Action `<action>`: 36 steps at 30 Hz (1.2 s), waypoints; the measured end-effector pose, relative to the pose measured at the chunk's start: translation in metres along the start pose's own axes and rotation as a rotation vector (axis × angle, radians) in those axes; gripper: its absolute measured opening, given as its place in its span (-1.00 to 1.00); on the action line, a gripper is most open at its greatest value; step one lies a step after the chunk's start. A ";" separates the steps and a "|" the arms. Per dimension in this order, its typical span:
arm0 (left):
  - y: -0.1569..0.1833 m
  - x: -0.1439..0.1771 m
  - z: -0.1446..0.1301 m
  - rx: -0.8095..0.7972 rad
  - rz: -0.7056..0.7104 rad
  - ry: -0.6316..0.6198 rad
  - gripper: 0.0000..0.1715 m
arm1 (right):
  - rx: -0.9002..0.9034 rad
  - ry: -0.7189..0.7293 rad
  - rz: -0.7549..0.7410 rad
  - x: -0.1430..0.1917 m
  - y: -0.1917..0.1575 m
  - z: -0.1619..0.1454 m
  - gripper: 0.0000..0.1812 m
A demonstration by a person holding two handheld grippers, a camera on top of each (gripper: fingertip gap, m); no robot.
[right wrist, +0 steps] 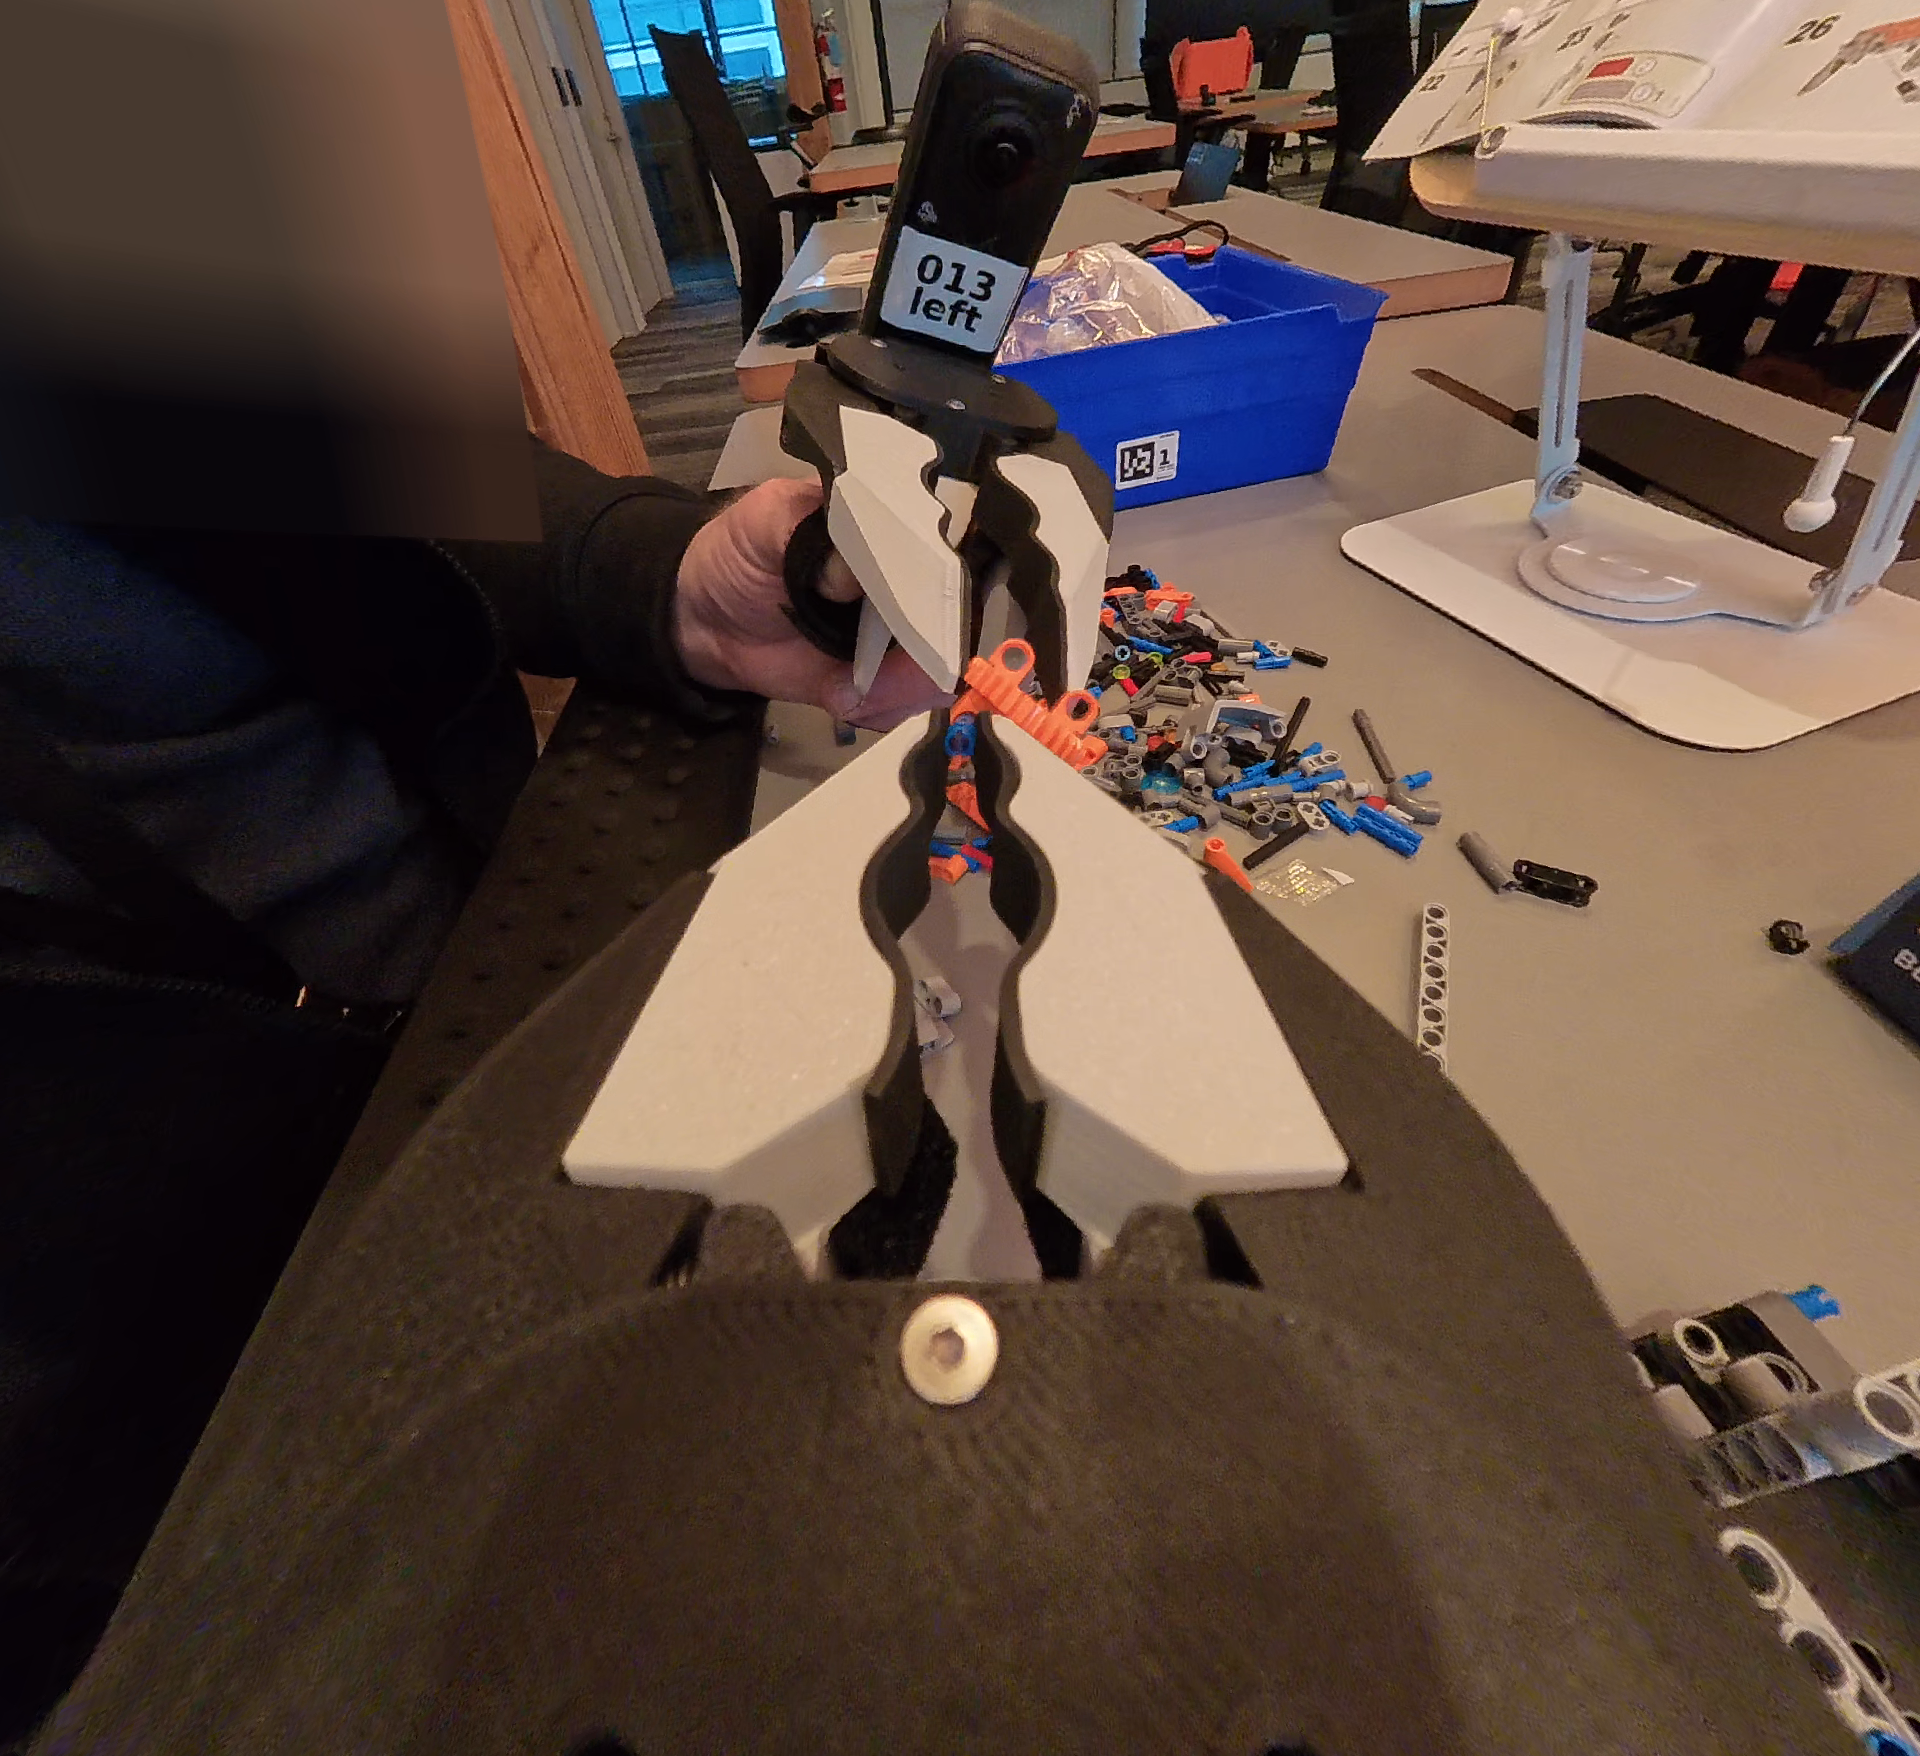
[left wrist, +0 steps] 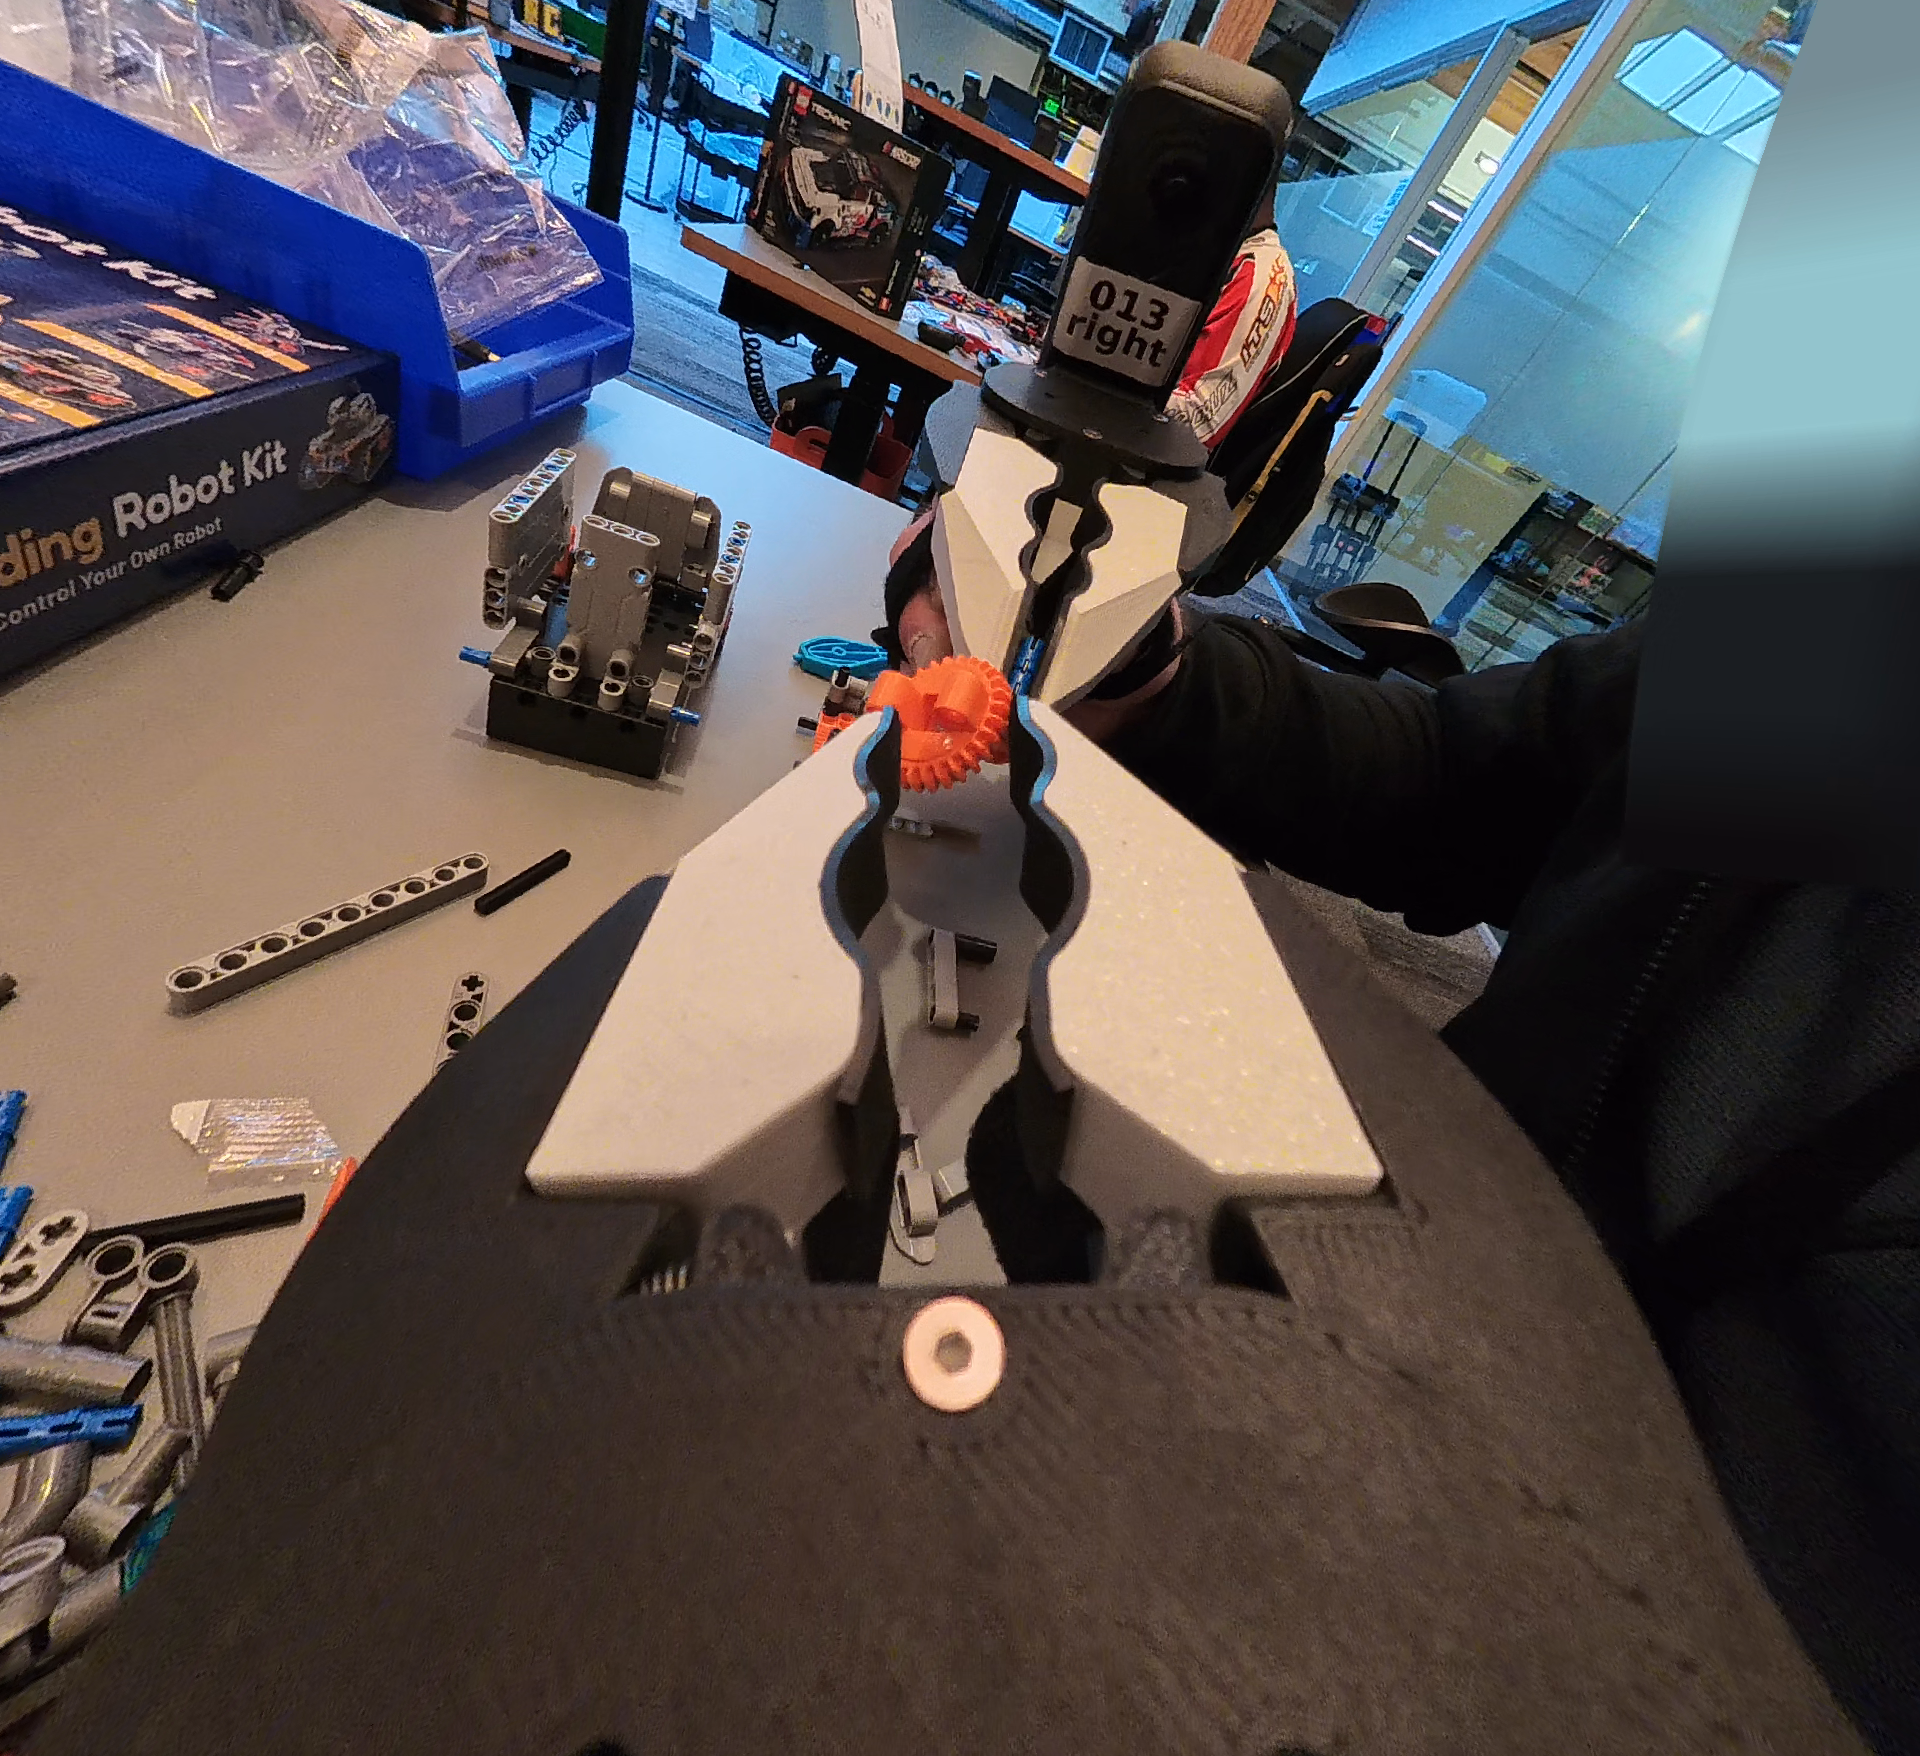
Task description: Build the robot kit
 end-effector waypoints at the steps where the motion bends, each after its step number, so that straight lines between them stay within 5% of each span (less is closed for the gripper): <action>1: 0.000 0.000 0.000 0.003 -0.003 0.003 -0.79 | 0.000 0.003 0.003 0.000 0.000 0.000 -0.97; 36: 0.012 -0.003 0.015 -0.002 -0.018 0.127 -0.79 | -0.317 0.179 0.186 0.002 0.004 0.011 -0.97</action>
Point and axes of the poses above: each gripper's, where its closed fingertips meet, x back along the fingers, z out of its top, y = z × x across the jaws, the point moved 5 cm from there along x, back along the fingers, and after that the axes turned 1 degree about y, right-handed, at the moved point
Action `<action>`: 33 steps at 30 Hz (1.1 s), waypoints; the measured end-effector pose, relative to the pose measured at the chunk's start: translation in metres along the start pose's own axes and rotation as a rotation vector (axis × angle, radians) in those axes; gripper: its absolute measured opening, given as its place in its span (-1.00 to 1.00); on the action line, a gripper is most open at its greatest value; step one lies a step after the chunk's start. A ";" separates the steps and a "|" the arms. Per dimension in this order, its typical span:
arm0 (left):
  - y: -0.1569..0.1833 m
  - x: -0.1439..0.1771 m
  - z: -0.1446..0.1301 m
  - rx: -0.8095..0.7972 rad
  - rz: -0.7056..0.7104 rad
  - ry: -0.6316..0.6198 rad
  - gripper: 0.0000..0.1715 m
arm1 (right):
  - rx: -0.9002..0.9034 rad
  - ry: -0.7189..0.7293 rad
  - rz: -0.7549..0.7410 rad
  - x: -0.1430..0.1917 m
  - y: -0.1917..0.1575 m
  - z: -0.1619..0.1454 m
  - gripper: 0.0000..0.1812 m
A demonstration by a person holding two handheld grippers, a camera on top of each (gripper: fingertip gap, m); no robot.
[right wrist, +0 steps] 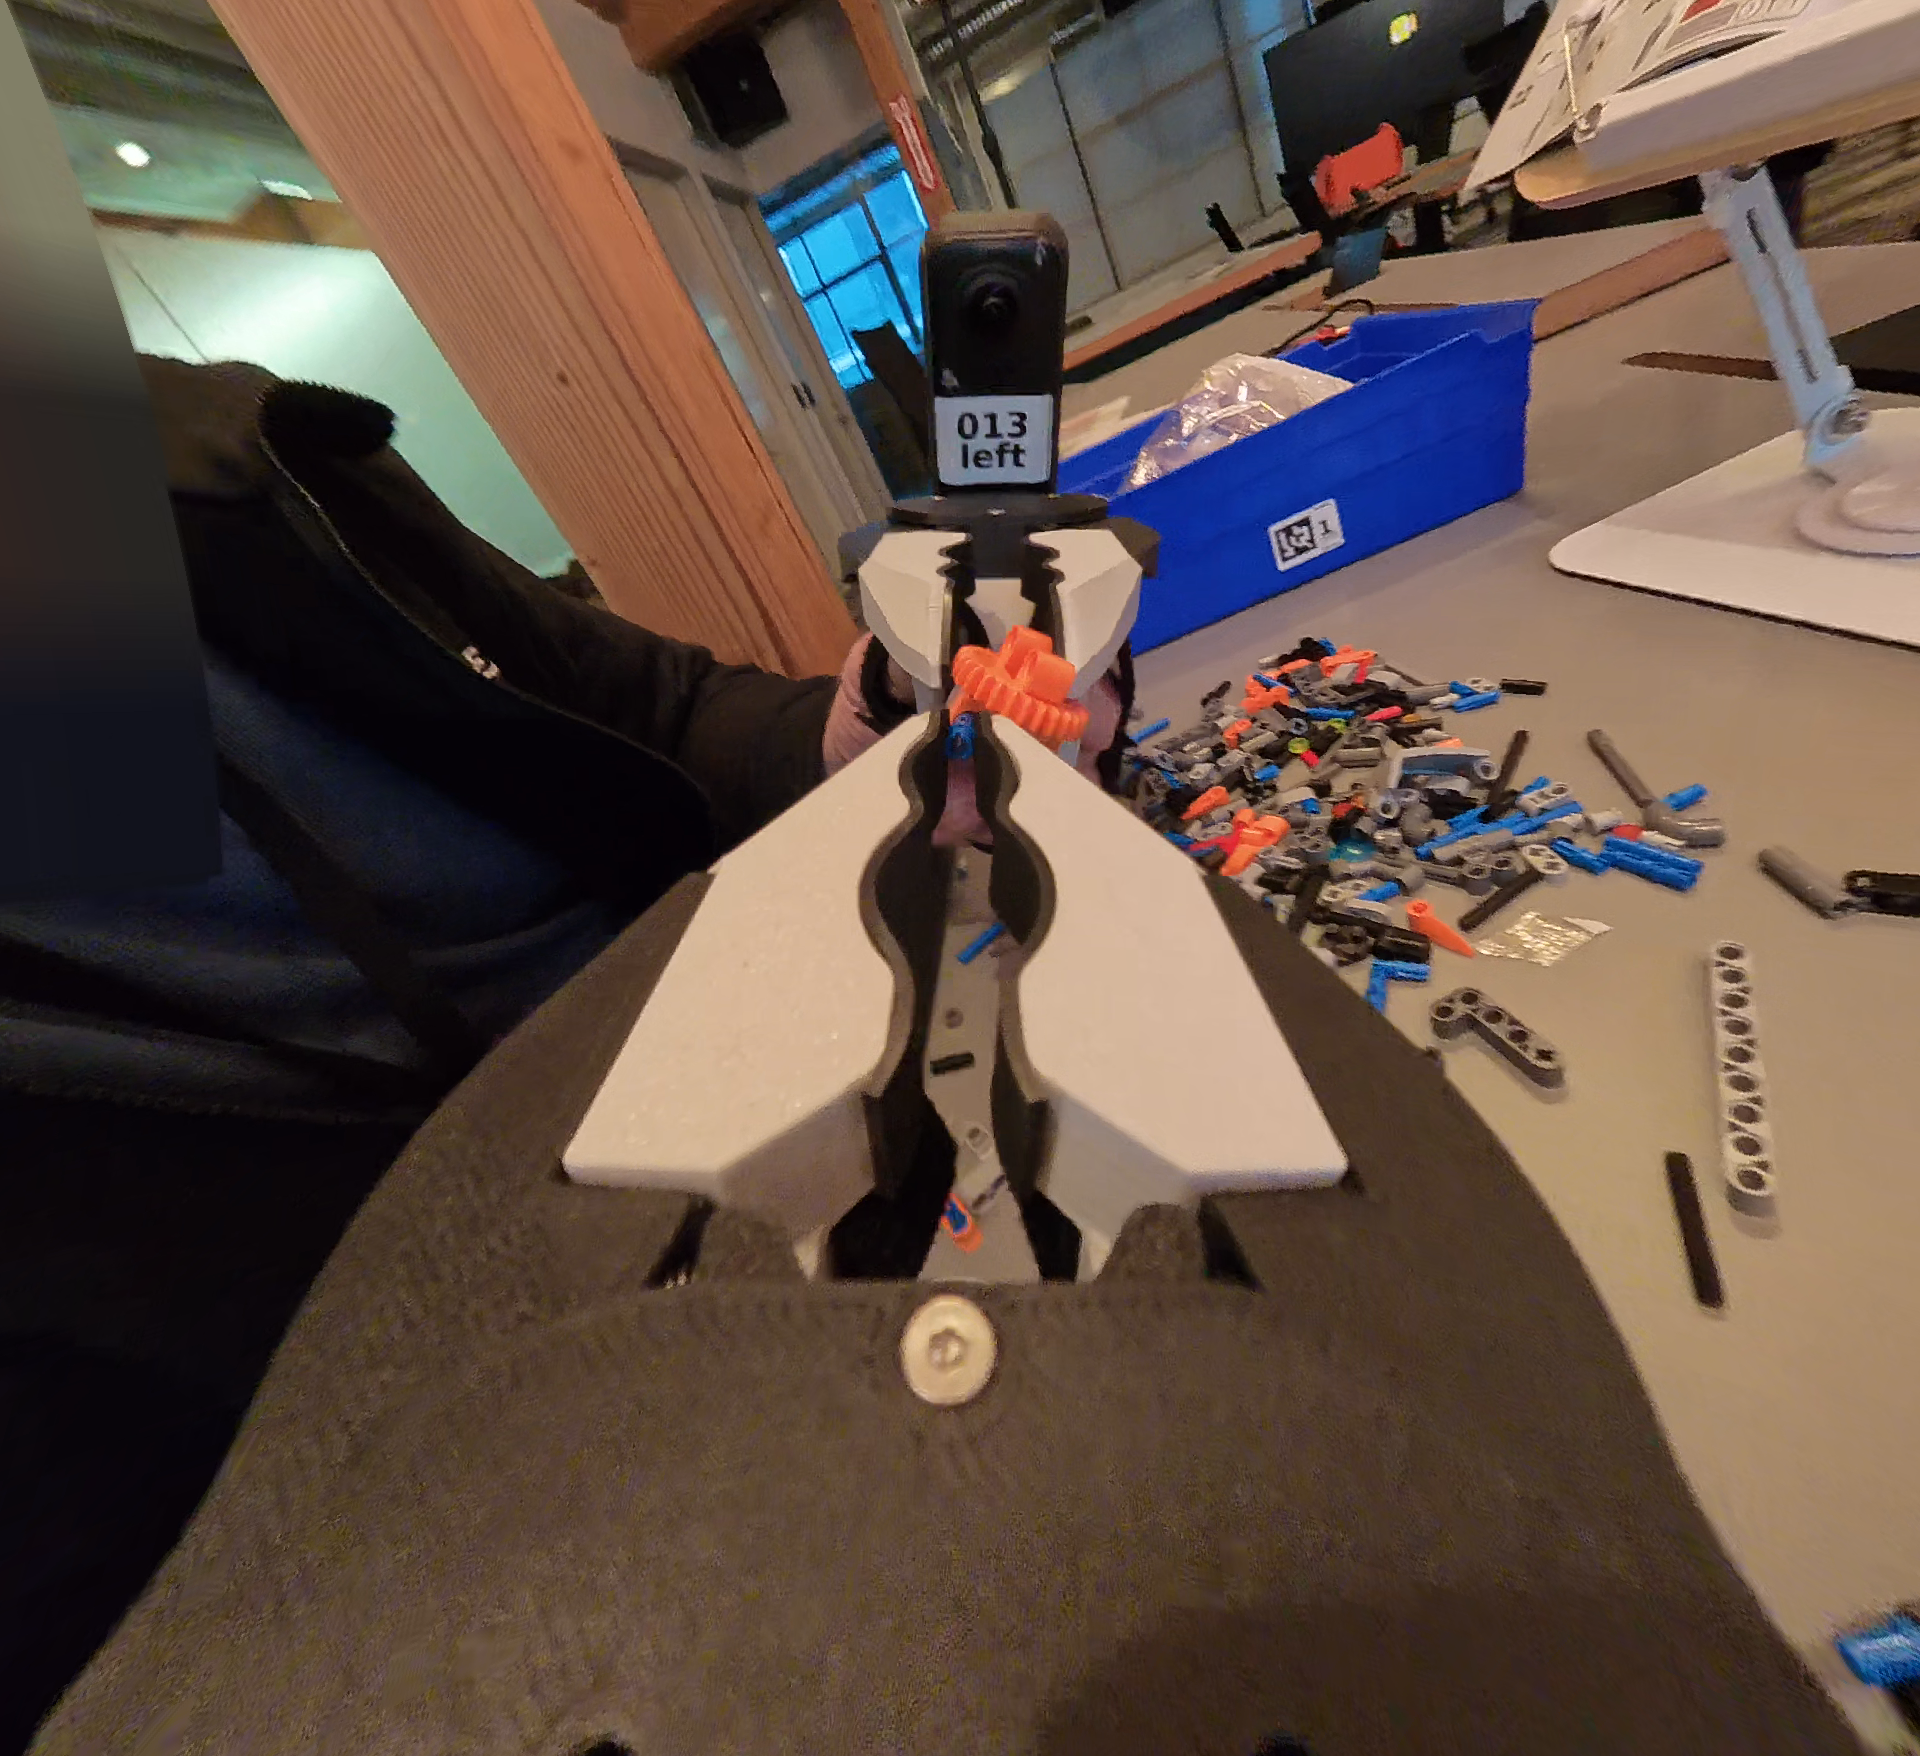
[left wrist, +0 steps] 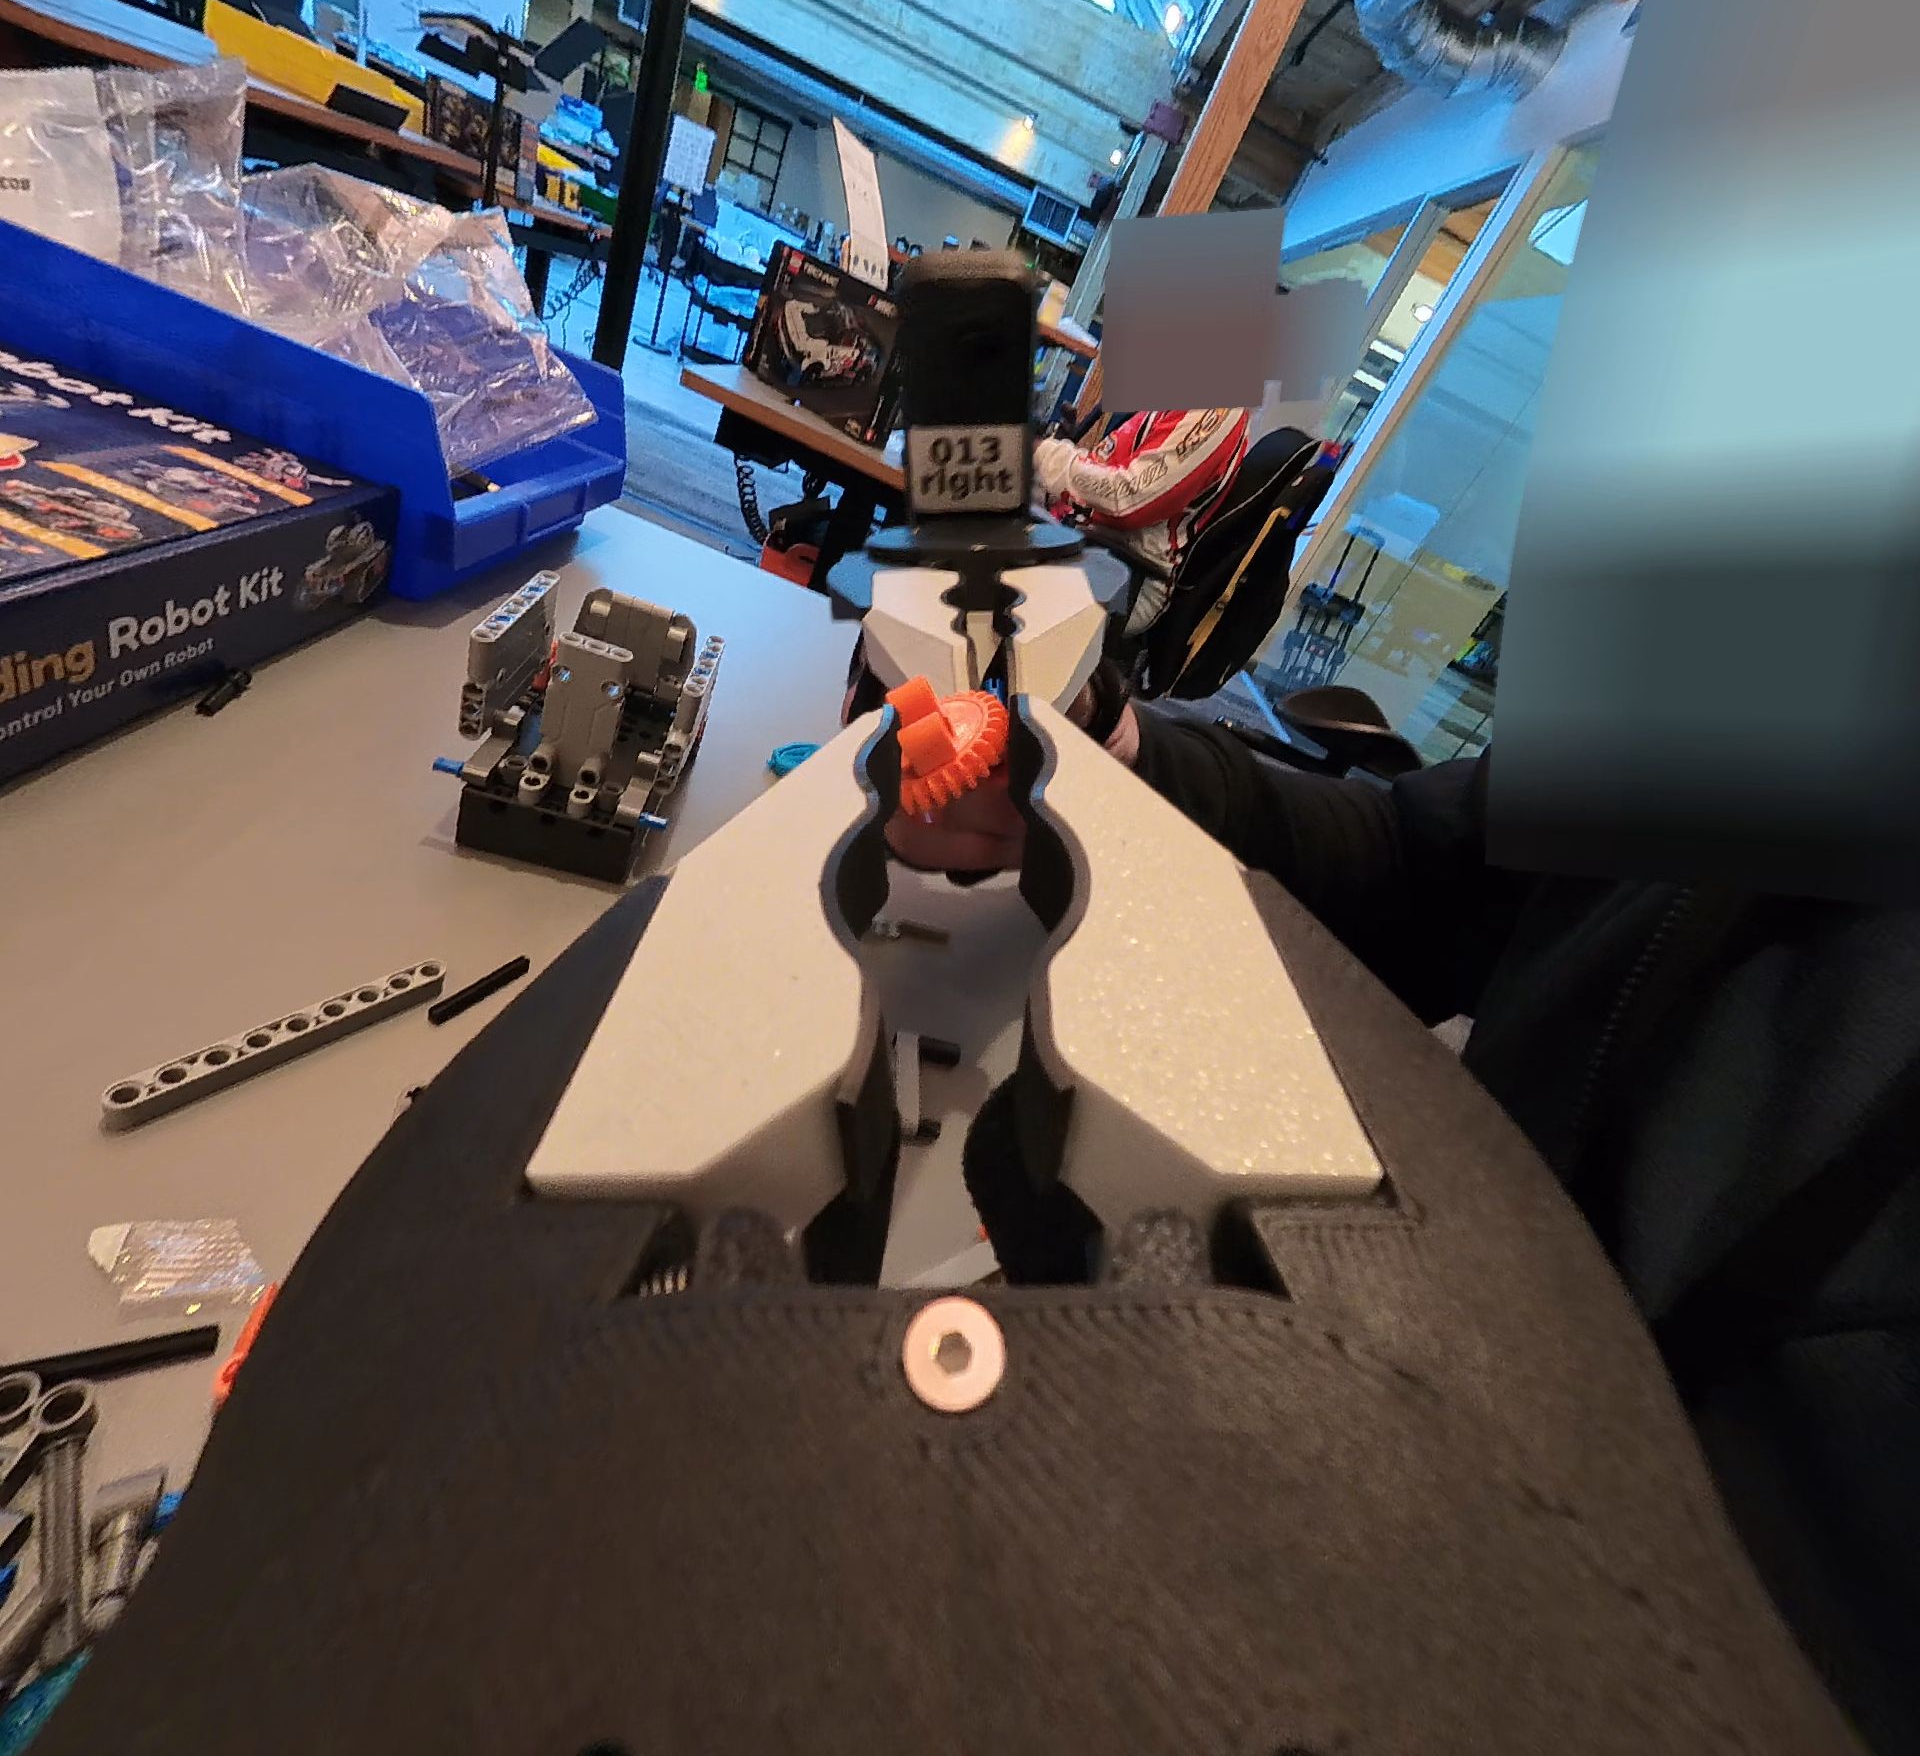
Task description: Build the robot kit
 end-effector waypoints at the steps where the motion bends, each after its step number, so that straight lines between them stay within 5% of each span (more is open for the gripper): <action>1: 0.001 0.000 0.001 0.004 -0.009 0.010 -0.79 | -0.017 0.012 0.018 0.000 -0.001 0.001 -0.97; 21: -0.008 0.000 0.003 0.036 0.020 0.049 -0.78 | -0.102 0.067 -0.021 0.003 0.010 0.003 -0.93; 33: -0.016 0.002 -0.003 0.052 0.040 -0.014 -0.78 | -0.089 -0.049 -0.135 0.012 0.022 -0.008 -0.97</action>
Point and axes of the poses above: each gripper's, where its closed fingertips meet, x back along the fingers, z out of its top, y = z × x across the jaws, the point moved 5 cm from there along x, back along the fingers, and after that the axes turned 1 degree about y, right-handed, at the moved point
